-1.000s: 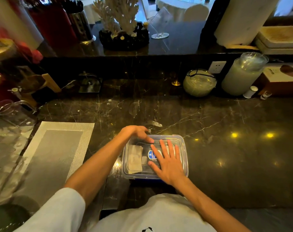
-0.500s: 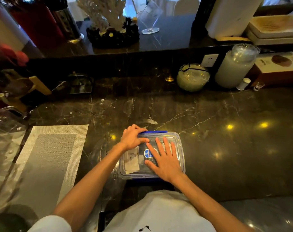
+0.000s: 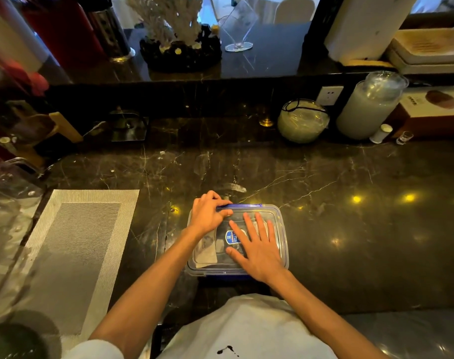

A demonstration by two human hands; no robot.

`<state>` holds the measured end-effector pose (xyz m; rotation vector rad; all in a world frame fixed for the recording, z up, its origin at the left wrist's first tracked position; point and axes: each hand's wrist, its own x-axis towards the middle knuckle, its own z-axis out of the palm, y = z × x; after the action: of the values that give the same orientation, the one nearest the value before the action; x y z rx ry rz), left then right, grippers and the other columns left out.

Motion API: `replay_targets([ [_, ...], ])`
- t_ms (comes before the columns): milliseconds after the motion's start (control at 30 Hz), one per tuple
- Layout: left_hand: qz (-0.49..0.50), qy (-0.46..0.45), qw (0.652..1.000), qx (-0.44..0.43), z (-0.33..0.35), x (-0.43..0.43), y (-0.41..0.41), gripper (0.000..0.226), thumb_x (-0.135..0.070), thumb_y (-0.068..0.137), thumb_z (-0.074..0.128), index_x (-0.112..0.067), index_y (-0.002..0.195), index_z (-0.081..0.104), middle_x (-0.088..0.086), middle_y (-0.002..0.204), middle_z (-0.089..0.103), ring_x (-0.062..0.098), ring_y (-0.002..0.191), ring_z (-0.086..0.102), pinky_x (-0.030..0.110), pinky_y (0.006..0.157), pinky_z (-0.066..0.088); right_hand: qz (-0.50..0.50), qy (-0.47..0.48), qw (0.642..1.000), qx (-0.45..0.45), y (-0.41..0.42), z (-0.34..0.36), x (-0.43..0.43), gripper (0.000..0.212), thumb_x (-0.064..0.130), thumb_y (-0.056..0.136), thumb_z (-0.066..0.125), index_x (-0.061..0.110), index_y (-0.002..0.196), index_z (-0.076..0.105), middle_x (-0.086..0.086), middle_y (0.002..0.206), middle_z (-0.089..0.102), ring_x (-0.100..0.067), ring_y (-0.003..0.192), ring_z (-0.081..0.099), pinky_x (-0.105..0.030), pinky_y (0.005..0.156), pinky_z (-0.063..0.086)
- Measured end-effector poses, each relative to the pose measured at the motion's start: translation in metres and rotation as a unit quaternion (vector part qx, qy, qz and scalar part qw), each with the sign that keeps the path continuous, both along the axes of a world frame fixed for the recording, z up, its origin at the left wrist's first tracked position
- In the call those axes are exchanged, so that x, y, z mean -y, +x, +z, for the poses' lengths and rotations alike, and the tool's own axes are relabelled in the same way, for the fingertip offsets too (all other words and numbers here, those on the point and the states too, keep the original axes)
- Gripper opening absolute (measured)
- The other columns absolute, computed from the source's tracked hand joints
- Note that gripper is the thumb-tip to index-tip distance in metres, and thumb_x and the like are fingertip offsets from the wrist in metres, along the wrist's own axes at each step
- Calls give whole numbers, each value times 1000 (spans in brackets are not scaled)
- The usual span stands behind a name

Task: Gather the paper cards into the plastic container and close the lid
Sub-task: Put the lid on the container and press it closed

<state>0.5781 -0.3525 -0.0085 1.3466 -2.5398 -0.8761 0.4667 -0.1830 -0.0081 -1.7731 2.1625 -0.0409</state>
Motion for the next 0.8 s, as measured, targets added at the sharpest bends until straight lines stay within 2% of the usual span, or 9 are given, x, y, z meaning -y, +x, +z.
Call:
replay_targets([
  [133,-20,-66,998,9,-5,-6,5,37,-47,93,54,-34,127,63,-4,114,54,16,105,49,30,90,34,1,-12,1000,14,0,3,-3,74,75,89,10,43,154,-3,2,165,-15,-27,151,-21,-53,121,-10],
  [233,-34,-101,994,12,-7,-9,7,38,-47,96,48,-33,129,61,-3,113,55,15,104,50,31,89,37,16,-23,998,60,-5,6,-7,76,76,89,11,41,155,2,6,165,-11,-22,151,-20,-50,122,-13],
  [300,-36,-106,994,12,-7,-9,6,39,-47,96,48,-32,129,62,-3,113,55,16,104,51,31,89,36,34,-24,996,79,-13,7,-17,75,74,90,17,37,156,8,9,166,-3,-17,152,-17,-49,124,-8],
  [367,-38,-107,993,15,-5,-9,6,39,-47,96,48,-32,129,62,-3,114,55,16,104,50,31,89,36,64,-27,994,80,-19,4,-33,77,73,91,26,38,156,6,10,166,-3,-14,151,-17,-50,125,-1],
  [467,-40,-111,993,18,-5,-9,6,39,-47,96,47,-32,130,61,-3,115,55,16,105,50,29,88,34,138,-19,990,19,-23,-3,-53,94,69,86,47,36,156,-8,4,166,-13,-21,151,-21,-50,123,-4],
  [567,-40,-113,993,21,-5,-10,6,39,-46,96,46,-31,130,60,-3,116,55,16,106,49,27,86,30,163,-8,986,-44,-21,-5,-55,106,54,84,65,30,156,-8,-3,165,-13,-29,151,-17,-51,122,-5],
  [633,-41,-112,993,21,-5,-10,6,40,-46,96,46,-31,130,60,-3,117,54,15,107,49,26,86,29,158,-15,985,-59,-19,-3,-54,104,45,82,72,27,158,2,-6,166,-2,-33,152,-7,-54,122,4],
  [733,-40,-112,993,21,-5,-11,6,40,-46,97,46,-31,131,60,-3,118,54,15,107,49,26,88,30,147,-40,985,-76,-16,-1,-55,97,36,78,79,23,156,23,-11,162,23,-36,149,19,-56,117,26],
  [800,-40,-110,993,21,-5,-11,6,40,-47,97,45,-31,131,59,-3,118,54,15,108,49,27,90,32,142,-53,985,-78,-14,-2,-55,94,33,78,79,22,155,27,-12,161,28,-37,148,23,-56,115,32],
])
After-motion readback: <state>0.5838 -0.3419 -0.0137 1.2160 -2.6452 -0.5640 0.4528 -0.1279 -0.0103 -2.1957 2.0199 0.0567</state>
